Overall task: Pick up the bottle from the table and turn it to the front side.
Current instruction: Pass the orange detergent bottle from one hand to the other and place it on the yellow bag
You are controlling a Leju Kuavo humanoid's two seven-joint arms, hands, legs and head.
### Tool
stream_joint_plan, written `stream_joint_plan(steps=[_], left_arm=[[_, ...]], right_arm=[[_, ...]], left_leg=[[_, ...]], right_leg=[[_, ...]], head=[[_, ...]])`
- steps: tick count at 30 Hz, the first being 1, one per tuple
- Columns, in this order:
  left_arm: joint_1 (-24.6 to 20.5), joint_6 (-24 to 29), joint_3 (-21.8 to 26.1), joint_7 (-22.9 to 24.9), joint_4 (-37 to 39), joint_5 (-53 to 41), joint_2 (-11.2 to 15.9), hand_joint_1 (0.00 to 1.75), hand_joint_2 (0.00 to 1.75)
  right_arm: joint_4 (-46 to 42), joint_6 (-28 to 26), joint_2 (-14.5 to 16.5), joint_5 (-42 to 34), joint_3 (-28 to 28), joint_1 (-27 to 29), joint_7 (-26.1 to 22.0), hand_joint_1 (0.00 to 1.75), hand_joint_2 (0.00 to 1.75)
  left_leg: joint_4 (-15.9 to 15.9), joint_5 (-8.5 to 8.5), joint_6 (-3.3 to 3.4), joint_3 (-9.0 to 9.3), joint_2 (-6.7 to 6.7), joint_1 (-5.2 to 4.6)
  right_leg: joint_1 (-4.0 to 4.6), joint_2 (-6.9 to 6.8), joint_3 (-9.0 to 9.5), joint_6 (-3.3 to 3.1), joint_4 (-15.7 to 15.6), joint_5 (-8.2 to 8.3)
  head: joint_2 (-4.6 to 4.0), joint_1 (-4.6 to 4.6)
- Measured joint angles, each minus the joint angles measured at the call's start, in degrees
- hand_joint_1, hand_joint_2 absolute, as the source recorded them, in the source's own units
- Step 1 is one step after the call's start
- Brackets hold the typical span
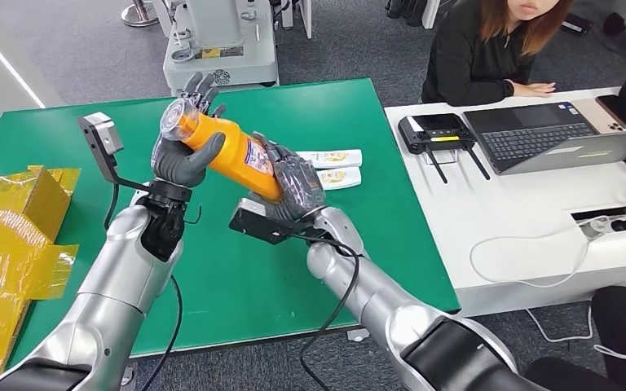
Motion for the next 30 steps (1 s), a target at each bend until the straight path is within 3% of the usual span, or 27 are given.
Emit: stream_joint_plan(steps=[2,4,9,15,21,26,27,30], left_arm=[[-0.02,-0.58,0.0,0.77,-0.01,0.34,-0.07,0.99,1.75],[-0.12,-0.95,0.0,1.2,-0.02,0.66,-0.13,1.44,1.75],[-0.66,-1.1,0.0,1.3,-0.01,1.16,-0.15,1.47,1.75],[-1.09,-1.01,-0.02,1.25,-0.02,1.52,-0.41,1.32,1.75],[-1.16,-0.95,-0.04,1.27,-0.02,2.12,-0.6,1.75,1.75],[-1.19,-0.99,-0.09,1.22,-0.02,2.42,-0.62,1.75,1.75],[-1.21,-0.96,-0.15,1.12,-0.02,2.42,-0.63,1.75,1.75],[-1.24,-0.64,-0.49,0.62,-0.25,2.32,-0.7,1.75,1.75]], right_arm=[[-0.07,0.05,0.0,-0.01,-0.22,-0.6,0.47,1.75,1.75],[-0.13,0.0,-0.01,-0.01,-0.39,-1.15,0.66,1.75,1.75],[-0.51,-0.33,-0.02,-0.1,-0.87,-1.71,0.48,1.75,1.75],[-0.86,-0.56,-0.02,-0.03,-1.43,-1.93,0.14,1.75,1.75],[-0.86,-0.96,-0.02,0.31,-1.45,-1.96,0.56,1.75,1.75],[-0.9,-1.29,-0.02,-0.05,-1.54,-1.94,-0.03,1.75,1.75],[-0.95,-1.32,-0.03,-0.49,-1.64,-1.91,-0.6,1.67,1.75],[-1.44,-1.21,-0.07,-2.57,-2.35,-1.6,-3.04,0.36,1.75]], left_leg=[[0.0,0.0,0.0,0.0,0.0,0.0],[0.0,0.0,0.0,0.0,0.01,0.0],[0.0,0.0,0.0,0.0,0.0,0.0],[0.0,0.0,0.0,0.0,0.0,0.0],[0.01,0.0,0.0,0.0,0.0,0.0],[0.01,0.0,0.0,0.0,0.0,0.0],[0.01,0.0,0.0,0.0,0.0,0.0],[0.01,0.0,0.0,0.0,-0.01,0.0]], right_leg=[[0.0,0.0,0.0,0.0,0.0,0.0],[0.0,0.0,0.0,0.0,0.0,0.0],[0.0,0.0,0.0,0.0,0.0,0.0],[0.0,0.0,0.0,0.0,0.0,0.0],[0.0,0.0,0.0,0.0,0.0,0.0],[0.0,0.0,0.0,0.0,0.0,0.0],[0.0,0.0,0.0,0.0,0.0,0.0],[0.0,-0.01,0.0,0.0,0.0,0.0]], head=[[0.01,-0.01],[0.01,-0.01],[0.01,0.0],[0.01,-0.01],[0.01,0.0],[0.0,0.0],[0.0,0.0],[0.01,-0.01]])
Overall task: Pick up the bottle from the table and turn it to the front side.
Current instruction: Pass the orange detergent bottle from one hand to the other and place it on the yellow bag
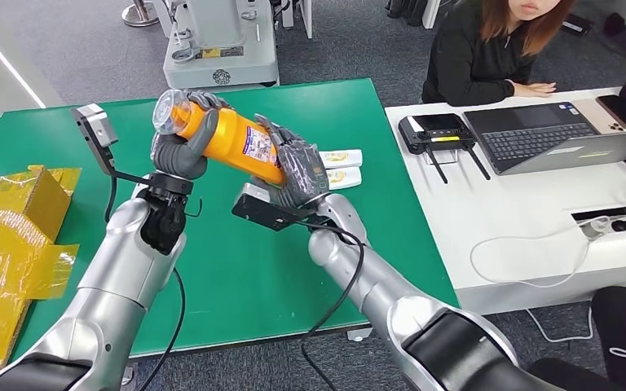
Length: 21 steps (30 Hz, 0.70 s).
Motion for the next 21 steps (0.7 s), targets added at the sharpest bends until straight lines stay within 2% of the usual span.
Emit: stream_joint_plan(steps=[1,6,14,21], left_arm=[[0.01,0.17,-0.15,-0.2,-0.16,-0.11,-0.05,1.75,1.75],[0.3,1.0,-0.54,-0.86,-1.0,-0.94,-0.2,1.75,1.75],[0.9,1.92,-0.56,-1.83,-1.62,-3.25,-0.05,1.75,1.75],[1.65,4.86,-0.56,-3.89,-1.62,-8.96,1.74,1.75,1.75]], right_arm=[[-0.35,0.11,-0.01,-0.95,-0.37,0.17,-0.96,0.0,1.75],[-3.26,0.77,-0.07,-5.67,-2.26,1.35,-5.49,0.0,1.75],[-9.69,1.36,-0.65,-12.51,-3.4,6.62,-10.25,0.0,1.75],[-15.99,1.64,-1.67,-18.02,-3.41,12.49,-14.26,0.0,1.75]], left_leg=[[0.0,0.0,0.0,0.0,0.0,0.0],[0.0,0.0,0.0,-0.01,0.0,0.0],[-0.01,0.0,0.0,0.0,0.0,0.0],[-0.02,0.0,0.0,0.0,0.01,0.01]], right_leg=[[0.0,0.0,0.0,0.0,0.0,0.0],[0.0,0.0,0.0,0.0,-0.01,0.0],[0.0,0.0,0.0,0.0,-0.01,0.0],[0.0,0.0,-0.01,-0.01,0.0,-0.01]], head=[[0.0,0.0],[-0.01,0.0],[0.0,0.0],[0.0,0.0]])
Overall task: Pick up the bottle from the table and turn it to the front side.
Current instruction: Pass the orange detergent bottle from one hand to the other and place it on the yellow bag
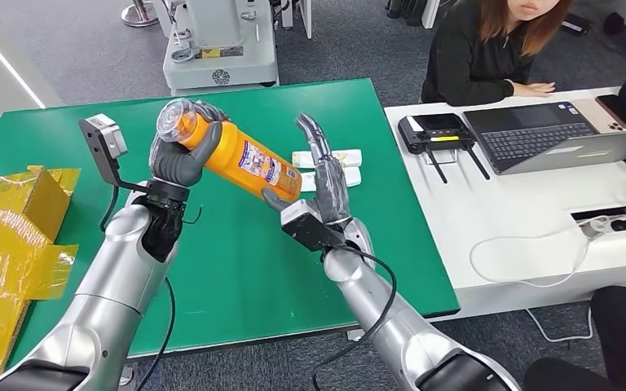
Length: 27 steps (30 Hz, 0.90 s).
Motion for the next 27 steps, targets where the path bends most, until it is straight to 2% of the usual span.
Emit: stream_joint_plan(steps=[5,12,17,22,27], left_arm=[[-0.22,3.18,0.0,-0.92,-0.01,-4.33,1.62,1.75,1.75],[-0.45,7.59,0.19,-1.68,-1.47,-10.02,5.02,1.75,1.75],[-1.11,12.76,0.2,-2.4,-3.95,-17.22,8.69,1.75,1.75],[-4.56,19.58,0.14,-2.8,-4.5,-25.38,12.4,1.75,1.75],[-8.48,26.21,-0.51,-1.79,-4.42,-32.98,14.42,1.75,1.75]], right_arm=[[-8.46,0.55,-1.01,-3.8,0.49,6.69,-0.94,0.0,1.75],[-21.65,-0.49,-4.24,-8.42,3.91,17.92,-2.29,0.0,1.75],[-26.86,-2.06,-6.62,-10.54,6.89,24.01,-2.3,0.0,1.75],[-29.89,-2.74,-8.2,-12.44,9.67,27.78,-2.3,0.0,1.75],[-30.68,-2.44,-8.43,-12.43,11.36,28.83,-2.29,0.0,1.75]], left_leg=[[-0.01,-0.01,0.0,0.0,-0.01,0.0],[-0.03,-0.03,-0.02,-0.01,-0.01,0.0],[-0.04,-0.03,-0.02,0.0,0.09,0.01],[-0.04,-0.02,-0.03,0.0,0.11,0.04],[-0.05,-0.02,-0.03,0.0,0.12,0.04]], right_leg=[[0.0,-0.01,0.0,0.01,-0.01,-0.02],[0.0,0.0,0.0,0.01,-0.02,-0.04],[0.01,0.08,-0.01,0.0,-0.01,-0.03],[0.03,0.09,-0.02,0.0,0.0,-0.03],[0.03,0.09,-0.02,0.0,0.0,-0.03]], head=[[0.0,-0.01],[0.0,-0.01],[-0.01,-0.01],[0.0,0.0],[0.0,0.01]])
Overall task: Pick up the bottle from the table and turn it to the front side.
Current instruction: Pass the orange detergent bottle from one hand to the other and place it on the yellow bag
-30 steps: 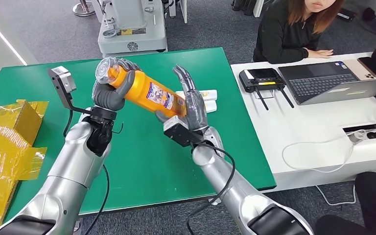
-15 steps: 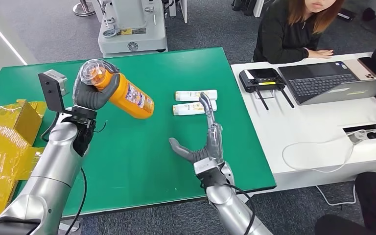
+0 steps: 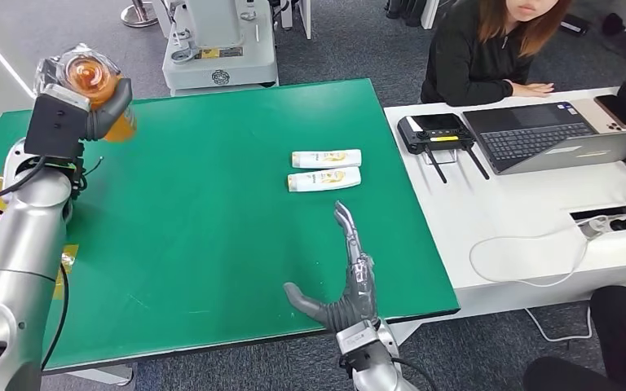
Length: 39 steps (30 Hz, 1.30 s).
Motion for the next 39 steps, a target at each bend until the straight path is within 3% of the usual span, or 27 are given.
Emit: stream_joint_plan(steps=[9,15,19,29,39], left_arm=[[-5.48,9.94,-3.56,3.5,2.9,-14.22,2.97,1.75,1.75],[-6.14,14.02,-5.29,5.62,5.47,-21.05,4.87,1.75,1.75],[-6.6,16.21,-6.85,9.73,7.19,-28.33,6.19,1.75,1.75],[-8.62,17.36,-11.88,20.63,11.18,-47.38,8.26,1.75,1.75],[-9.67,15.1,-14.1,24.06,13.34,-53.41,8.5,1.75,1.75]], right_arm=[[-0.42,2.45,0.03,0.94,0.36,1.28,-0.01,0.0,1.75],[-0.92,3.32,0.07,1.14,0.33,1.71,0.02,0.0,1.75],[-2.59,3.65,0.05,1.16,-0.17,2.34,0.14,0.0,1.75],[-8.1,1.81,-0.03,1.16,-3.12,6.53,0.91,0.0,1.75],[-11.5,0.77,-0.22,1.09,-4.98,9.39,1.84,0.0,1.75]], left_leg=[[0.0,0.0,0.0,0.0,0.01,-0.01],[0.0,0.0,0.0,0.0,0.04,0.0],[0.0,0.0,0.0,0.0,0.08,0.0],[0.0,0.0,0.0,0.0,0.06,-0.01],[0.0,0.0,0.0,0.0,0.08,-0.01]], right_leg=[[-0.01,0.0,0.01,0.0,-0.01,0.0],[0.0,0.03,0.0,-0.01,0.0,0.01],[0.0,0.07,-0.01,-0.01,0.0,0.01],[-0.01,0.06,0.0,-0.01,-0.02,0.01],[-0.01,0.06,0.0,-0.02,-0.02,0.02]], head=[[0.0,0.0],[0.0,0.0],[0.0,0.0],[0.0,0.01],[0.0,0.01]])
